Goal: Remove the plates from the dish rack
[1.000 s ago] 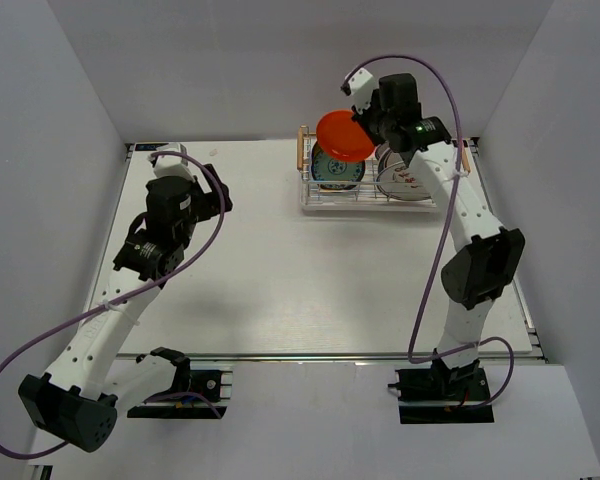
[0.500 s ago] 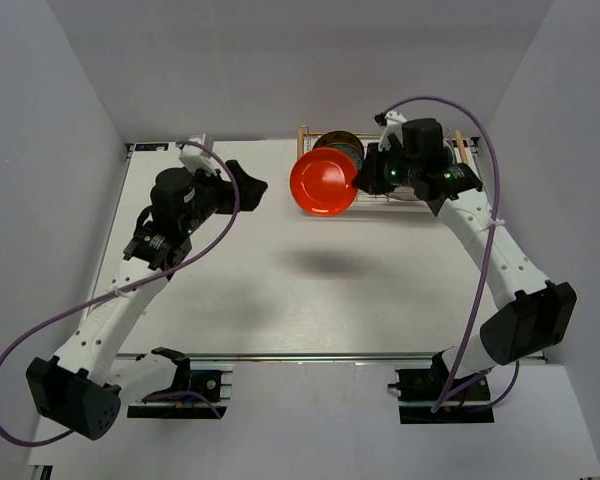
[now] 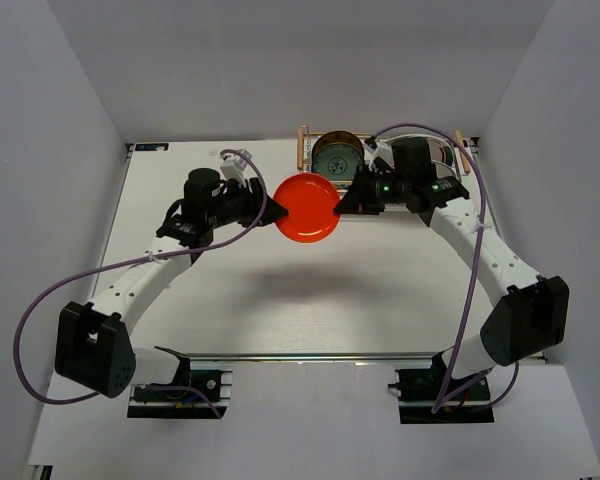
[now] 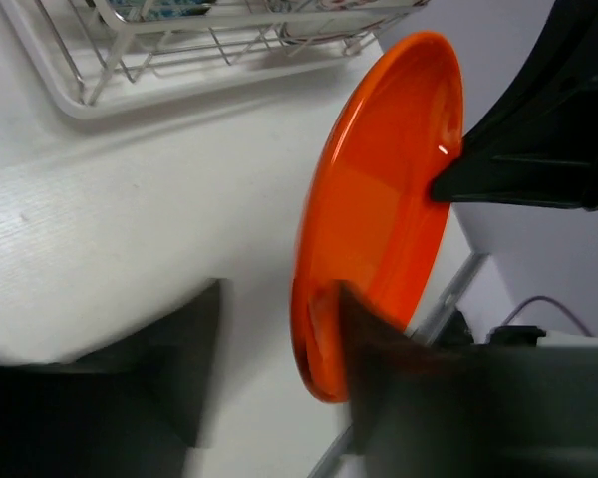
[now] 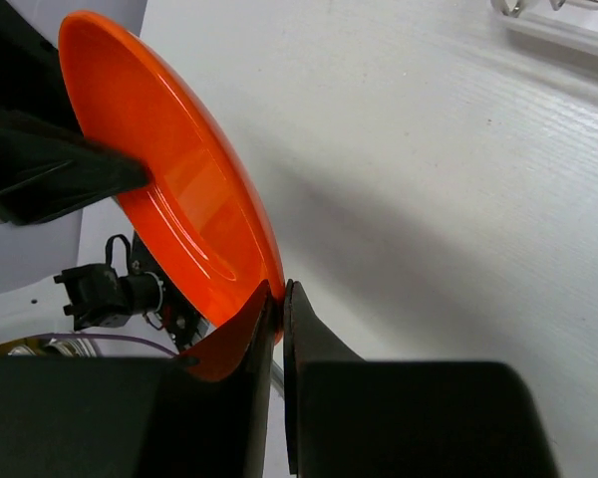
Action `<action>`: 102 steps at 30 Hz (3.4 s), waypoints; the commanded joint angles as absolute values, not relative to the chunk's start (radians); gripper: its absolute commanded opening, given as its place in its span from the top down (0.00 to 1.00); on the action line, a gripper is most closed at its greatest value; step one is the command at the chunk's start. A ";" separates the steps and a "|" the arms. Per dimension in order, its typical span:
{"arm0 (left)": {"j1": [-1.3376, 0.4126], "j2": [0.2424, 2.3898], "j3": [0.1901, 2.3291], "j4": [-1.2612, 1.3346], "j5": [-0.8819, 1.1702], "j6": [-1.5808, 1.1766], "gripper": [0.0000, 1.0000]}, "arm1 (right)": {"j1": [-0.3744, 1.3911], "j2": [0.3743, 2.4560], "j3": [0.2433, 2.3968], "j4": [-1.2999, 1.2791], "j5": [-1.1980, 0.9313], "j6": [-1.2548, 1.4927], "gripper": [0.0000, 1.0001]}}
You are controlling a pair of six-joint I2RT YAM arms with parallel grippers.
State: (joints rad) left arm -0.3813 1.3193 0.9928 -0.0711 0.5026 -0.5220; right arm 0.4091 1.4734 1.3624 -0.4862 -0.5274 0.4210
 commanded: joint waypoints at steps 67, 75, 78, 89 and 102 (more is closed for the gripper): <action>-0.095 1.531 0.997 -0.382 0.115 -0.568 0.02 | 0.390 1.583 1.623 -0.428 0.023 -0.099 0.11; -0.095 1.289 1.072 -0.416 -0.042 -0.595 0.02 | 0.393 1.864 1.942 -0.577 0.075 -0.181 0.11; -0.095 1.223 1.081 -0.420 -0.090 -0.592 0.02 | 0.391 1.968 2.020 -0.584 0.095 -0.207 0.11; -0.095 1.187 1.101 -0.452 -0.161 -0.583 0.02 | 0.380 2.177 2.140 -0.561 0.153 -0.253 0.14; -0.095 1.215 1.103 -0.454 -0.198 -0.580 0.02 | 0.345 2.250 2.144 -0.528 0.078 -0.261 0.26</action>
